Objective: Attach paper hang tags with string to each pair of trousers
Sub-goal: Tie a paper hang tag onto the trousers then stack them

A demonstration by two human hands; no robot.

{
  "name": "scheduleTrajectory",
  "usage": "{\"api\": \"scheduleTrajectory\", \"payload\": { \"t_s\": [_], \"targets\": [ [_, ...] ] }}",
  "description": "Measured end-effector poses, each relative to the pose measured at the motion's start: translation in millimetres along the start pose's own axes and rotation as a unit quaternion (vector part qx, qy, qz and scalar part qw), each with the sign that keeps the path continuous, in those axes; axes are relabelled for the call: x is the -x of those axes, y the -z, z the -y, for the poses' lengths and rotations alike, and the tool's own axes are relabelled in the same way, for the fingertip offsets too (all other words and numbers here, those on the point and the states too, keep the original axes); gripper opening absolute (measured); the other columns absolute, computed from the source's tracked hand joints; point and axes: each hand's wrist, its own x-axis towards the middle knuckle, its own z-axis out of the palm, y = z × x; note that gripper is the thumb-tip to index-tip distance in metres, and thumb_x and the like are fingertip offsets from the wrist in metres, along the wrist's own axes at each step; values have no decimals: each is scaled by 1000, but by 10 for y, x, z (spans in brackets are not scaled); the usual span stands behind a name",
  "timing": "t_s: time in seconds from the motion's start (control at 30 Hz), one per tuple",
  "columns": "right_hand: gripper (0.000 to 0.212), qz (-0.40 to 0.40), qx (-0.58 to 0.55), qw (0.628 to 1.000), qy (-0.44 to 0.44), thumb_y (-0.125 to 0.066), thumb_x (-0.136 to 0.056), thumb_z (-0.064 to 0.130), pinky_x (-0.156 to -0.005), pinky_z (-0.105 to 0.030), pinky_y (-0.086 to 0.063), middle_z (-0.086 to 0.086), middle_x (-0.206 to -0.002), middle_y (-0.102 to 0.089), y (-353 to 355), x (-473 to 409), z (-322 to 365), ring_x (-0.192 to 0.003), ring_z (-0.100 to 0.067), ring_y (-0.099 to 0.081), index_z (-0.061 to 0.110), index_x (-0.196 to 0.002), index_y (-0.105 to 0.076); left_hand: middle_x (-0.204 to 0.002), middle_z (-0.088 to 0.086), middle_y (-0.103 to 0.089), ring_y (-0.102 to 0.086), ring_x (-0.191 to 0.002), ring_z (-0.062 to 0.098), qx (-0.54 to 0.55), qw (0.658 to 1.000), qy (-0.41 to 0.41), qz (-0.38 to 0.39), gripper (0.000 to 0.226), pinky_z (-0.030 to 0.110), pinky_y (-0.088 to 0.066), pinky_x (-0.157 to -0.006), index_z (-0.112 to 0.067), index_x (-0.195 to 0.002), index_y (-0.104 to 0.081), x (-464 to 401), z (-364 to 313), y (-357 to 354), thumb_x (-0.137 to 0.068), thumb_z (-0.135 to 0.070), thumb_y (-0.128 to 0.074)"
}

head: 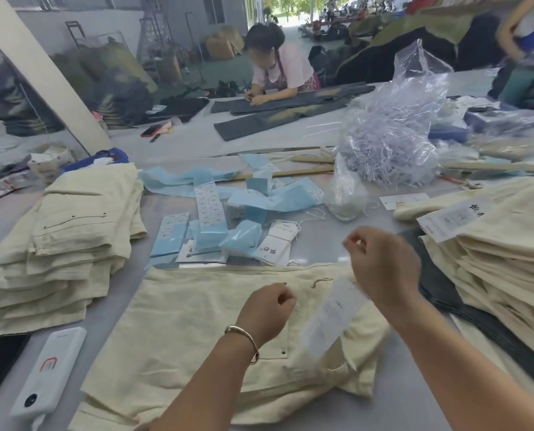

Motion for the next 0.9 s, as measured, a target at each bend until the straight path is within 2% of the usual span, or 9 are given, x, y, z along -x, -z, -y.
{"api": "scheduleTrajectory", "payload": {
  "t_s": [0.1, 0.2, 0.33, 0.43, 0.5, 0.57, 0.7, 0.8, 0.9],
  "targets": [
    [7, -182, 34, 977, 108, -68, -85, 11, -55, -26, -28, -10, -73, -65, 230, -137, -38, -59, -34, -59, 9, -78, -68, -97, -4, -67, -60, -85, 13, -22, 998, 36, 44, 15, 21, -46, -79, -19, -102, -69, -74, 69, -219, -90, -21, -60],
    [7, -233, -4, 958, 166, -69, -85, 13, -53, -24, -29, -8, -75, -62, 351, -249, -48, -56, -30, -57, 10, -79, -69, -102, -7, -64, -62, -90, 11, -28, 996, 62, 49, 26, 24, -51, -85, -24, -109, -67, -123, 51, -428, -84, -29, -67],
    [7, -64, -129, 974, 178, -70, -85, 11, -55, -30, -37, 0, -74, -54, 101, -274, -209, -60, -22, -50, 6, -80, -69, -92, -13, -56, -58, -85, 8, -15, 998, 60, 22, 48, 22, -46, -80, -24, -113, -60, -162, -35, -674, -74, -47, -76],
    [7, 126, -198, 968, 88, -70, -85, 10, -68, -38, -45, -7, -78, -60, -285, -154, -472, -71, -23, -54, 6, -80, -68, -84, -14, -55, -54, -75, 3, 13, 998, 55, 10, 50, 21, -43, -72, -30, -107, -58, -158, -77, -845, -68, -57, -74],
    [9, 189, -222, 956, 25, -71, -84, 10, -69, -35, -47, -6, -72, -64, -520, -43, -663, -69, -18, -58, 7, -77, -68, -89, -11, -55, -56, -79, 6, -7, 999, 36, -21, 37, 27, -48, -80, -31, -106, -61, -182, -54, -913, -74, -49, -70],
    [16, 220, -229, 948, -13, -73, -83, 11, -61, -28, -44, 4, -59, -60, -704, 44, -811, -57, -5, -54, 13, -68, -66, -106, -3, -55, -57, -96, 14, -29, 996, 5, -88, 27, 30, -45, -92, -25, -112, -64, -287, -18, -908, -85, -30, -65],
    [20, 228, -257, 933, -108, -72, -84, 13, -63, -40, -49, -1, -58, -60, -958, 108, -947, -58, -18, -56, 13, -65, -66, -127, -1, -53, -49, -120, 17, -59, 993, -18, -97, 43, 28, -38, -101, -21, -131, -56, -633, -49, -771, -89, -26, -63],
    [17, 208, -269, 927, -161, -68, -87, 13, -66, -39, -49, 0, -63, -61, -1100, 61, -959, -63, -19, -56, 9, -70, -68, -112, 1, -60, -49, -112, 19, -132, 990, 2, -49, 25, 29, -41, -93, -21, -112, -68, -852, -137, -759, -88, -29, -63],
    [17, 192, -251, 935, -161, -64, -88, 13, -65, -31, -44, 4, -69, -62, -1188, -14, -901, -70, -16, -57, 16, -71, -64, -100, 3, -62, -58, -95, 19, -107, 993, 14, -47, 12, 29, -47, -81, -15, -90, -71, -980, -173, -743, -86, -24, -65]
  ]
}}
